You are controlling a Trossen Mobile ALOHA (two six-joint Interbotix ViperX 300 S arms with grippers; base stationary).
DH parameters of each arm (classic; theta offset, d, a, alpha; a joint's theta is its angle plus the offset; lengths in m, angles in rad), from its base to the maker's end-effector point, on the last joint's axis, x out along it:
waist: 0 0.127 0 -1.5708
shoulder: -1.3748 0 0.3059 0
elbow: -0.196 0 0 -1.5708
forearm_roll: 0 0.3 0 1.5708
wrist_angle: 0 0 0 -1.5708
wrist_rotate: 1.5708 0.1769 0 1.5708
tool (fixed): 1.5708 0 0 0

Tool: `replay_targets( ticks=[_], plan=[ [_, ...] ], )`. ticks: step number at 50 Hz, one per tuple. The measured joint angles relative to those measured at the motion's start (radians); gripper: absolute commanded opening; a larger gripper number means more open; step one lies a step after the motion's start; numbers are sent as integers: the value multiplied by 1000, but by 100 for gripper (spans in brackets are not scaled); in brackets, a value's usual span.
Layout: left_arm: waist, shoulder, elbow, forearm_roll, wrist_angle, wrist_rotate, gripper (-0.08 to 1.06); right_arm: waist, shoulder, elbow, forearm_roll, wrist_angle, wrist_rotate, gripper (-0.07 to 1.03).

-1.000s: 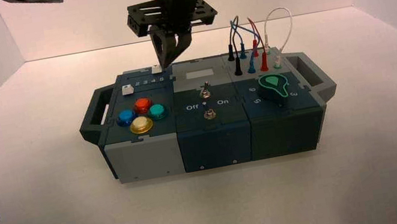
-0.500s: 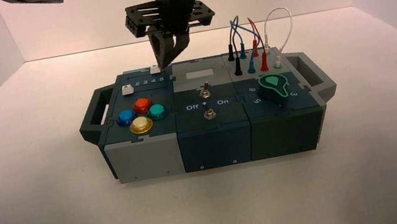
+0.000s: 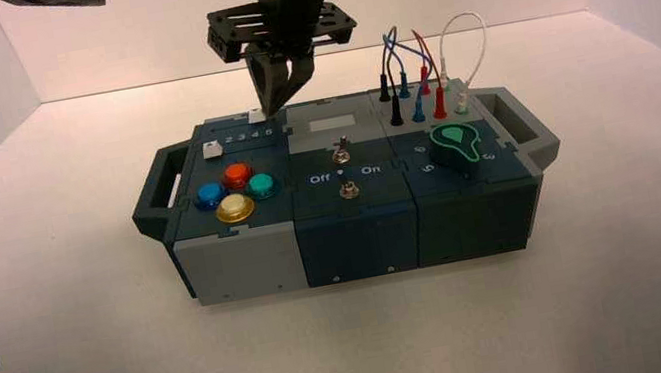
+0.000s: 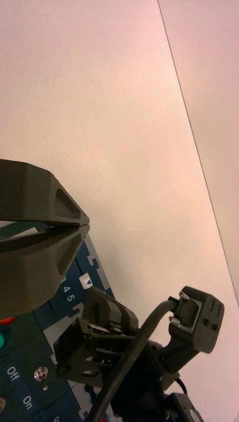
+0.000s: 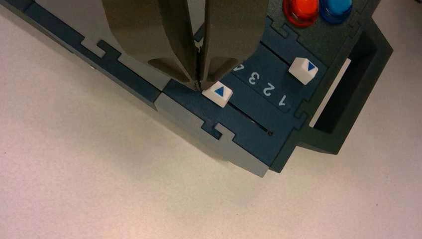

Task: Move the top slider to position 3.

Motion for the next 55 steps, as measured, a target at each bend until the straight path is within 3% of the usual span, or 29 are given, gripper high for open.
replay_targets(
  ticks=[55],
  plan=[
    [0,2,0,-2,0,0,-3,18,29,-55,17,35,2,-2]
  ],
)
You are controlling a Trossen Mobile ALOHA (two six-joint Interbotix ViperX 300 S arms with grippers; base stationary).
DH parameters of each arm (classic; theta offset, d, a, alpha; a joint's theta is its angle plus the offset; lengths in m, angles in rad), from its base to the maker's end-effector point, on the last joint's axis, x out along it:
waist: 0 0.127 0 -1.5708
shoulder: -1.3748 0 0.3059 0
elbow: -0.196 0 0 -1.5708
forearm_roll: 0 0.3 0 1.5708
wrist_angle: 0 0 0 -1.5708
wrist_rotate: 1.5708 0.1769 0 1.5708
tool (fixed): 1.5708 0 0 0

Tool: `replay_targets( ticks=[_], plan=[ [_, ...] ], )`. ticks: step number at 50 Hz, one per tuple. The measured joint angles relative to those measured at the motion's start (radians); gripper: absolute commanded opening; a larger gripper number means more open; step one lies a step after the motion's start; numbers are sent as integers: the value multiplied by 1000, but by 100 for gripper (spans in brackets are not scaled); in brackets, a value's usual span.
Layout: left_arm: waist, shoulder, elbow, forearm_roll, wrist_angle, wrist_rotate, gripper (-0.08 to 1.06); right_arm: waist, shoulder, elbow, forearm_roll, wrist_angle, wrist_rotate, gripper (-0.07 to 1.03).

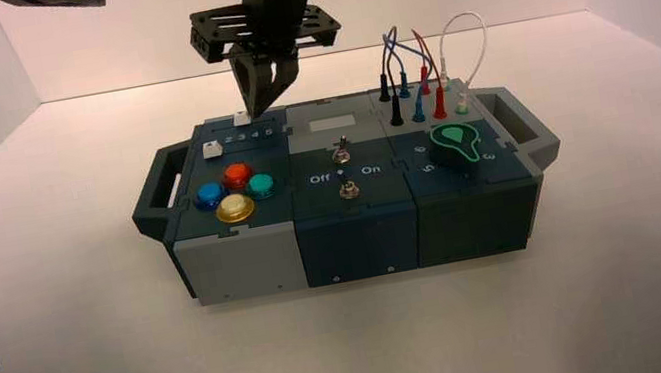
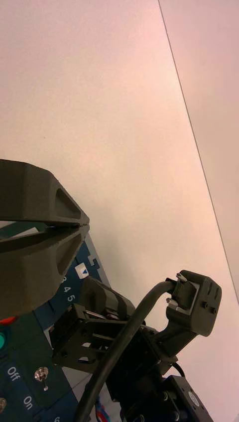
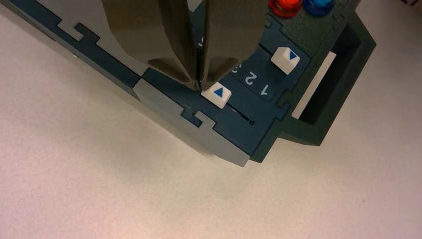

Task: Move the top slider to position 3.

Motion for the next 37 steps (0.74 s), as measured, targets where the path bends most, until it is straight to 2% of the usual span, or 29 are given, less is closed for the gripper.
replay_targets(
  ticks=[19,28,37],
  plan=[
    [2,-2,0,2,8,0,-3,0,0,0,-3,17,0,-2],
    [0,-3,0,0,11,0,-3,-2,-14,12,-32,29,0,-2],
    [0,-2,-3,2,11,0,-3,-2,-46,38,-38,26,-2,-2]
  ],
)
